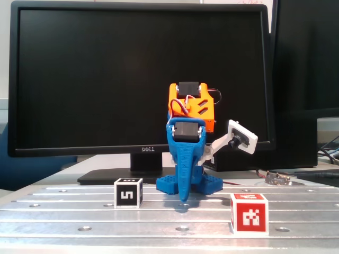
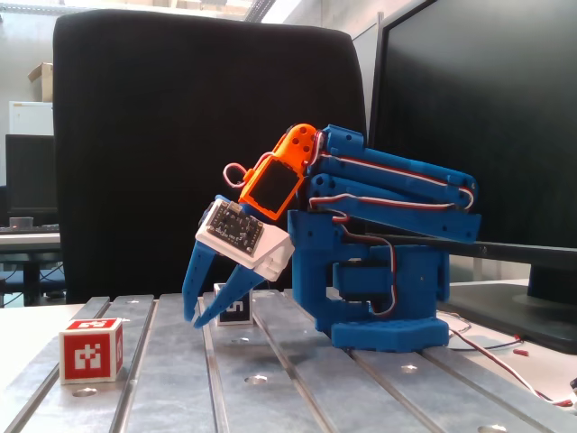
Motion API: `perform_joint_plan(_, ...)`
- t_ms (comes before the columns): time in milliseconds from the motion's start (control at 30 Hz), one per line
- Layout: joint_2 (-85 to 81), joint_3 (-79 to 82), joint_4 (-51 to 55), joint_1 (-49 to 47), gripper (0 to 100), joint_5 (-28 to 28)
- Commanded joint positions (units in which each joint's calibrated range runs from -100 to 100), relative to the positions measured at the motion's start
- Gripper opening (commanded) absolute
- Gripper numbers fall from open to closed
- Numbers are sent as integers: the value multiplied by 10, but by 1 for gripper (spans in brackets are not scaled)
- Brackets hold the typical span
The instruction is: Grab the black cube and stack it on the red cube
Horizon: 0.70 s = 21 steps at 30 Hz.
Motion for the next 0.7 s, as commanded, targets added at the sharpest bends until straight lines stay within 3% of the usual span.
perform_joint_plan(0,0,1,2,1,1,1)
perform_joint_plan(667,0,1,2,0,1,1)
